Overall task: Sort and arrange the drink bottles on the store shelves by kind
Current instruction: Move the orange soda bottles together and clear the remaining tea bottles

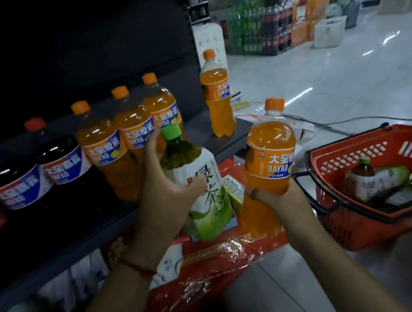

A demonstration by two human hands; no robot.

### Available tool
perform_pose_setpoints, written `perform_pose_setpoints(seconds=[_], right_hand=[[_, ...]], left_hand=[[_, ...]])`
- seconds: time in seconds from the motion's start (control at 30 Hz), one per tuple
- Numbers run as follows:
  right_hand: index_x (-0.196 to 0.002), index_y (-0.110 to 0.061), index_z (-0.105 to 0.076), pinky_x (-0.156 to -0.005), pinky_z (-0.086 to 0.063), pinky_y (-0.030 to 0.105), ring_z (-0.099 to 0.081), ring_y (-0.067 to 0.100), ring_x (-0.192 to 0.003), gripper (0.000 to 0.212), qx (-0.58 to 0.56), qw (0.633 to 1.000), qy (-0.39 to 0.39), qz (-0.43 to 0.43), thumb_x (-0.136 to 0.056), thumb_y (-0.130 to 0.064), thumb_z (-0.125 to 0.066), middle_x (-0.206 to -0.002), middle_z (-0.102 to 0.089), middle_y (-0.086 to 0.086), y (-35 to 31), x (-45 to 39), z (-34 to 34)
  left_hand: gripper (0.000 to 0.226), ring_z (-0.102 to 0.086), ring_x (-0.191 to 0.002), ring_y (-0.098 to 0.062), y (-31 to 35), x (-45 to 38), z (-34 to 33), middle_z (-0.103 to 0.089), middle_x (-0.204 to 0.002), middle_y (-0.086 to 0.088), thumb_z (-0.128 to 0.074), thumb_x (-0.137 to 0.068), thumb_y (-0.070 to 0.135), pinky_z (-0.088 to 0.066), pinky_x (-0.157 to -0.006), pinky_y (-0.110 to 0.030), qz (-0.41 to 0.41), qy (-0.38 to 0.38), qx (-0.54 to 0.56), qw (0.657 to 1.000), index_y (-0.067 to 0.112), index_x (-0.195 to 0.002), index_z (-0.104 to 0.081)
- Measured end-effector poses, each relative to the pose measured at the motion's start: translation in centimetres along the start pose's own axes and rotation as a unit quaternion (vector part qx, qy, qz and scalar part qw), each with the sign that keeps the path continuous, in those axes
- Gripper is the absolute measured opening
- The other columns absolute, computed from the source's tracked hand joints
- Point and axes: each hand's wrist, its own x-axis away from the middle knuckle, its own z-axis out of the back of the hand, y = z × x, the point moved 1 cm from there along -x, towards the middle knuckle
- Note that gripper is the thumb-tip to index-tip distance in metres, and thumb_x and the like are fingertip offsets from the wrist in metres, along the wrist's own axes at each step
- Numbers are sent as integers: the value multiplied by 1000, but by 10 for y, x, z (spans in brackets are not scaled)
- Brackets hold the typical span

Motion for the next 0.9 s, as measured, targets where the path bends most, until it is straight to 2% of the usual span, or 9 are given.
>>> perform_pose_setpoints(seconds=[0.07, 0.13, 0.3, 0.47, 0.53, 0.6, 0.67, 0.77, 0.9], right_hand=[[-96, -34, -56, -54, -46, 19, -65, 3, -71, 41, 14, 1000, -11, -5, -73, -14, -83, -88, -67, -16, 0, 4, -3], [-94, -36, -54, -57, -45, 22, -63, 5, -77, 41, 40, 999, -14, -11, -73, -16, -84, -93, -65, -14, 5, 7, -6], [-98, -39, -47, -63, -44, 26, -55, 2, -78, 48, 97, 994, -5, -43, -71, -27, -85, -91, -55, -21, 17, 15, -12], [-91, -39, -50, -70, -45, 33, -57, 7, -80, 39, 90, 994, 9, -55, -74, -26, -83, -92, -58, -18, 14, 3, -37], [-98, -38, -56, -75, -49, 39, -64, 16, -87, 39, 100, 994, 12, -49, -73, -27, -84, -98, -66, -12, 6, -9, -48], [-111, -30, -61, -80, -53, 43, -68, 24, -97, 46, 99, 994, 19, -30, -72, -21, -84, -105, -71, -3, -4, -27, -59], [-117, -20, -62, -80, -53, 40, -67, 24, -100, 51, 119, 993, 17, -2, -71, -15, -84, -108, -71, 2, -17, -48, -72], [-117, -17, -63, -85, -53, 42, -66, 24, -101, 57, 145, 989, 6, 29, -65, -19, -87, -108, -71, 5, -33, -81, -92], [-126, -18, -56, -89, -48, 42, -59, 26, -110, 62, 154, 987, 28, 27, -71, -19, -84, -120, -64, 4, -42, -127, -120]], left_hand=[[92, -55, -116, -4, -8, 22, 13, -47, -130, 17, -82, -72, 11, -52, -96, -36, 13, 18, 7, 1000, 47, -140, -31], [89, -57, -113, -2, -20, 37, 25, -51, -129, 12, -82, -71, 9, -53, -95, -34, 31, 32, 18, 999, 36, -141, -36], [83, -58, -111, -10, -39, 42, 45, -52, -128, 6, -86, -67, 19, -54, -91, -39, 55, 29, -11, 998, 36, -135, -40], [82, -52, -116, -9, -50, 36, 62, -48, -130, 9, -84, -69, 18, -48, -90, -25, 57, 35, 1, 998, 39, -134, -39], [81, -52, -117, -9, -54, 34, 66, -47, -131, 10, -84, -69, 20, -46, -88, -22, 58, 37, 6, 998, 38, -134, -39], [81, -52, -118, -12, -56, 33, 67, -47, -131, 8, -84, -69, 21, -49, -92, -30, 49, 41, 5, 998, 38, -134, -39], [81, -53, -118, -12, -59, 31, 68, -48, -131, 9, -84, -69, 20, -50, -94, -32, 47, 45, 16, 998, 38, -133, -39], [81, -53, -117, -5, -59, 28, 71, -51, -129, 12, -85, -69, 20, -44, -88, -13, 47, 47, 34, 997, 36, -134, -39], [80, -52, -112, 7, -59, 25, 77, -50, -124, 22, -84, -69, 20, -44, -81, -3, 60, 55, 60, 995, 41, -131, -39]])
